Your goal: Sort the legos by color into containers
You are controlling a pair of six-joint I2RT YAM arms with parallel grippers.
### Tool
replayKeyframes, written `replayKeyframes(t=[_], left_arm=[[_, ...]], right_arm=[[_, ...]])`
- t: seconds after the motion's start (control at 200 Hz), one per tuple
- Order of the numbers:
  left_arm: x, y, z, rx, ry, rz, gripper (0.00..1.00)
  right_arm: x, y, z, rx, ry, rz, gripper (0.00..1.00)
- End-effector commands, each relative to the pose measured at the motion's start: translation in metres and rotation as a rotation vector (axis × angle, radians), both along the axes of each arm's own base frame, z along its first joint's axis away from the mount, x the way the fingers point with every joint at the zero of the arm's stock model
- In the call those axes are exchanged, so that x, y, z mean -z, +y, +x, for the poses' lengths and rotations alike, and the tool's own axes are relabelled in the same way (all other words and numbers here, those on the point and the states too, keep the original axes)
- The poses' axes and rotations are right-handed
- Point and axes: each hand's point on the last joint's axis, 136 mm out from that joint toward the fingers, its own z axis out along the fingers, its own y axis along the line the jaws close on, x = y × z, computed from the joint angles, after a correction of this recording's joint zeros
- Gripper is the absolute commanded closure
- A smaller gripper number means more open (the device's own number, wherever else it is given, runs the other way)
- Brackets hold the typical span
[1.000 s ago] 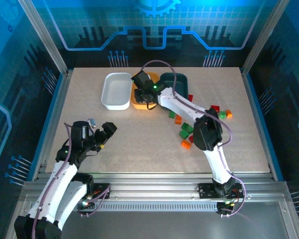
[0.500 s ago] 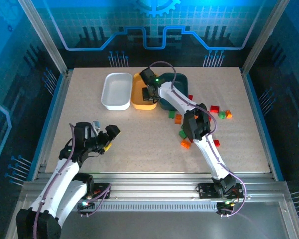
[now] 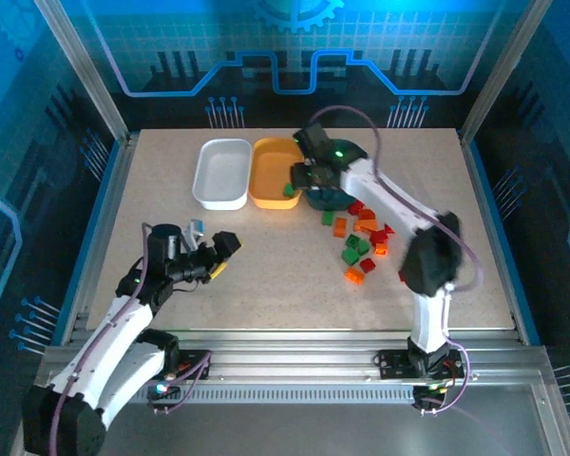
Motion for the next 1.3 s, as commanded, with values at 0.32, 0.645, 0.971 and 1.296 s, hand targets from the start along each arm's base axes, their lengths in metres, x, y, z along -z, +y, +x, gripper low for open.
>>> replayKeyframes(t=[0.32, 0.645, 0.971, 1.296], left_arm=[[0.017, -0.126, 0.009, 0.329, -0.101, 0.078, 0.01], [0.041, -0.123, 0.005, 0.352, -0.040, 0.129, 0.01], [0.040, -0.121, 0.002, 0.361, -0.029, 0.141, 0.01], [0.033, -0.105, -0.007, 0.333, -0.048, 0.177, 0.01]], right_arm=[[0.097, -0.185, -0.153, 0.395, 0.276, 0.027, 0.31], [0.137, -0.147, -0.182, 0.260, 0.376, 0.123, 0.34], [0.162, -0.109, -0.190, 0.267, 0.440, 0.122, 0.25], [0.170, -0.097, -0.174, 0.347, 0.432, 0.129, 0.20]])
